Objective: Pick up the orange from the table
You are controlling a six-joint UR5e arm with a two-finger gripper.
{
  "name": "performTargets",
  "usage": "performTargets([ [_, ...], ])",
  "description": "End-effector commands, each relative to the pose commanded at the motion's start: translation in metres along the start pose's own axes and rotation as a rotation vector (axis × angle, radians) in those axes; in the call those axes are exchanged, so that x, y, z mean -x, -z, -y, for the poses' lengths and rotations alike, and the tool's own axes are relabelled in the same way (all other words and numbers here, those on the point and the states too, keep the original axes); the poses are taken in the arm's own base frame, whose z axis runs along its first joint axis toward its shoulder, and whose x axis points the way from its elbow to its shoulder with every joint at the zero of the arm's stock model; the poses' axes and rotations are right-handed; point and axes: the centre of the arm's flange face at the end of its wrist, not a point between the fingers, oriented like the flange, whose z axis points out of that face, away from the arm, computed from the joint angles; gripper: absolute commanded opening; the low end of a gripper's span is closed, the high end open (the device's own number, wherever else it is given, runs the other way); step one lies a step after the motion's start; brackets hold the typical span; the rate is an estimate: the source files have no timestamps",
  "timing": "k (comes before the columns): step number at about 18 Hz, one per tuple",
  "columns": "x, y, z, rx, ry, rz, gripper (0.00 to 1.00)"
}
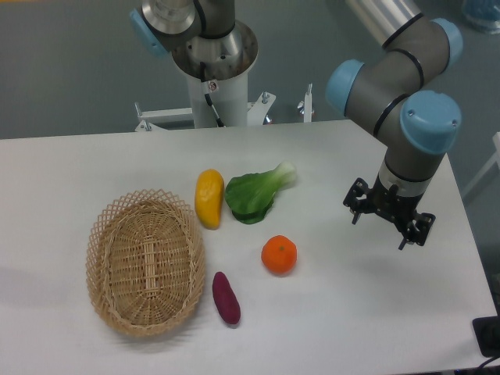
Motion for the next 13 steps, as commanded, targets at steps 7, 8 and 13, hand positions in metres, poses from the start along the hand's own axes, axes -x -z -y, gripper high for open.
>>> performTargets([
  [7,-0.002,-0.002,0.002,-0.004,0.008,0.0,1.0],
  [8,-0.003,-0.001,0.003,-0.003,0.012,-0.001,1.0],
  [13,-0.021,-0.013,0.014,-0.004,0.056,-0.033,1.0],
])
